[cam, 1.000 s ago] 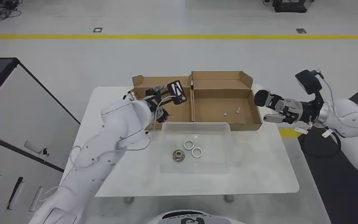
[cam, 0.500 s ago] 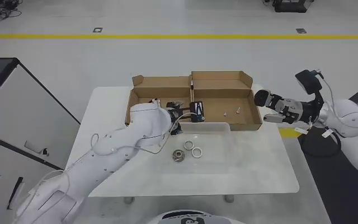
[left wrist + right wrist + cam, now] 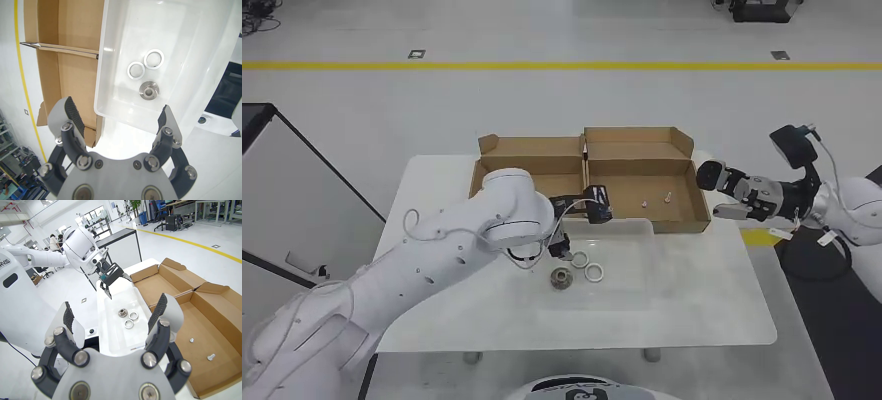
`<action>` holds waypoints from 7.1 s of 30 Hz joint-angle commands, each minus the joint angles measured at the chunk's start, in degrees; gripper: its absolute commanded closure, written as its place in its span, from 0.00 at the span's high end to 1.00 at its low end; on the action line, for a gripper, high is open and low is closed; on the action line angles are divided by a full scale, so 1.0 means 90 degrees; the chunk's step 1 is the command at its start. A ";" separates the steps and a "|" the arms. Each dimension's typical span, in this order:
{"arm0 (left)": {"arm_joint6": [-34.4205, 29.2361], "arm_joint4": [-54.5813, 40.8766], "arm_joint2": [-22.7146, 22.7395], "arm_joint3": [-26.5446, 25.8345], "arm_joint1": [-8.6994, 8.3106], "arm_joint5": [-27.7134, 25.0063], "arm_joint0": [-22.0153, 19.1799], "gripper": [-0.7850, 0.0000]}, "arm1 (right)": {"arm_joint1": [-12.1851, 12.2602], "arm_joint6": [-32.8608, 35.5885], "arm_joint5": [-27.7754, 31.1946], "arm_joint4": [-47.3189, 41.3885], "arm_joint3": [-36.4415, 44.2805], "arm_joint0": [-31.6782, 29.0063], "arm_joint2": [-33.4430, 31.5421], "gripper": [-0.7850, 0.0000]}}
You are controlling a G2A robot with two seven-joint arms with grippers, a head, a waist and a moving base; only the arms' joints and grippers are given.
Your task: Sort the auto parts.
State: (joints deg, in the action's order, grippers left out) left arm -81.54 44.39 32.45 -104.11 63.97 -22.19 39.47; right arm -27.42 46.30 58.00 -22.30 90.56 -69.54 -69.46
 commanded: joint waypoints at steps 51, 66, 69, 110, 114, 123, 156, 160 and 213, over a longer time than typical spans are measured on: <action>0.1033 -0.0534 -0.2523 0.3329 0.2171 -0.1099 -0.1560 0.95 | 0.0000 0.0000 0.0000 0.0000 0.0000 0.0000 0.0000 1.00; 0.1537 -0.0030 -0.2523 0.3656 0.2281 -0.1605 -0.1265 0.91 | 0.0000 0.0000 0.0000 0.0000 0.0000 0.0000 0.0000 1.00; 0.1647 0.0100 -0.2523 0.3681 0.2268 -0.1715 -0.1215 0.91 | 0.0000 0.0000 0.0000 0.0000 0.0000 0.0000 0.0000 1.00; 0.1353 -0.0309 -0.2523 0.3688 0.2263 -0.1415 -0.1118 0.50 | 0.0000 0.0000 0.0000 0.0000 0.0000 0.0000 0.0000 1.00; 0.1384 -0.0324 -0.2523 0.3765 0.2299 -0.1446 -0.1114 0.44 | 0.0000 0.0000 0.0000 0.0000 0.0000 0.0000 0.0000 1.00; 0.1420 -0.0077 -0.2523 0.4028 0.2424 -0.1483 -0.1015 0.37 | 0.0000 0.0000 0.0000 0.0000 0.0000 0.0000 0.0000 1.00; 0.1771 0.0513 -0.2523 0.4532 0.2701 -0.1836 -0.0834 0.31 | 0.0000 0.0000 0.0000 0.0000 0.0000 0.0000 0.0000 1.00; 0.1785 0.0559 -0.2523 0.4504 0.2709 -0.1850 -0.0778 0.28 | 0.0000 0.0000 0.0000 0.0000 0.0000 0.0000 0.0000 1.00; 0.2793 -0.0181 -0.0113 0.1144 -0.0351 -0.2717 -0.0225 0.00 | 0.0000 0.0000 0.0000 0.0000 0.0000 0.0000 0.0000 1.00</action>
State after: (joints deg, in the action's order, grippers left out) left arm -58.46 41.59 28.15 -92.68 62.60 -44.41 35.15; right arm -27.42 46.30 58.00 -22.30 90.56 -69.54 -69.46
